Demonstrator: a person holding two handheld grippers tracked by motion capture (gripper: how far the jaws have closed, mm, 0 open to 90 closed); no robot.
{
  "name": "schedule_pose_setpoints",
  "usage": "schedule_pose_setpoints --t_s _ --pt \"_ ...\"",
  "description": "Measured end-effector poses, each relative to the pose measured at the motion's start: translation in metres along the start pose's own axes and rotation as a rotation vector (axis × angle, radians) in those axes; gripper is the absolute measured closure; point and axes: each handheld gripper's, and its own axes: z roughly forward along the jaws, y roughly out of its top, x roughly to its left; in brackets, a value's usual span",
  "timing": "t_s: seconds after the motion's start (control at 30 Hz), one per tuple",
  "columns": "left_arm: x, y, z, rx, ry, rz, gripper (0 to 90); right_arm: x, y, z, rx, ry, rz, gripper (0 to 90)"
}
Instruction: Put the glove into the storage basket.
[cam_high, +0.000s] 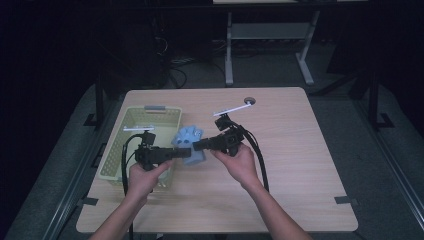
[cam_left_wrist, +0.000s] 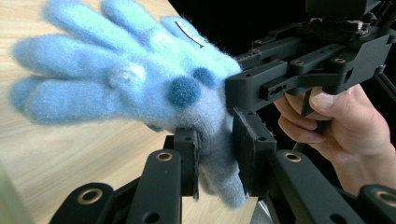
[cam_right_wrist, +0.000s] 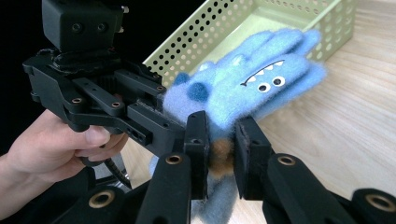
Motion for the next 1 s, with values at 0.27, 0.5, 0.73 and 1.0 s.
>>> schedule_pose_setpoints --t_s 0.27,0.5,0.73,1.0 --pt "0.002 0.003 -0.013 -0.011 0.015 -0.009 71.7 0.007 0.01 0.01 0.001 0.017 -0.014 76.8" --pt "0.008 0.005 -0.029 -0.021 0.025 -0.011 71.8 0.012 0.018 0.022 0.004 0.033 -0.019 76.9" --pt "0.011 0.009 -0.041 -0.021 0.042 -0.017 71.8 0.018 0.026 0.034 -0.001 0.046 -0.026 76.8" --pt "0.019 0.01 -0.051 -0.016 0.052 -0.029 72.1 0.02 0.032 0.045 -0.001 0.056 -0.024 76.9"
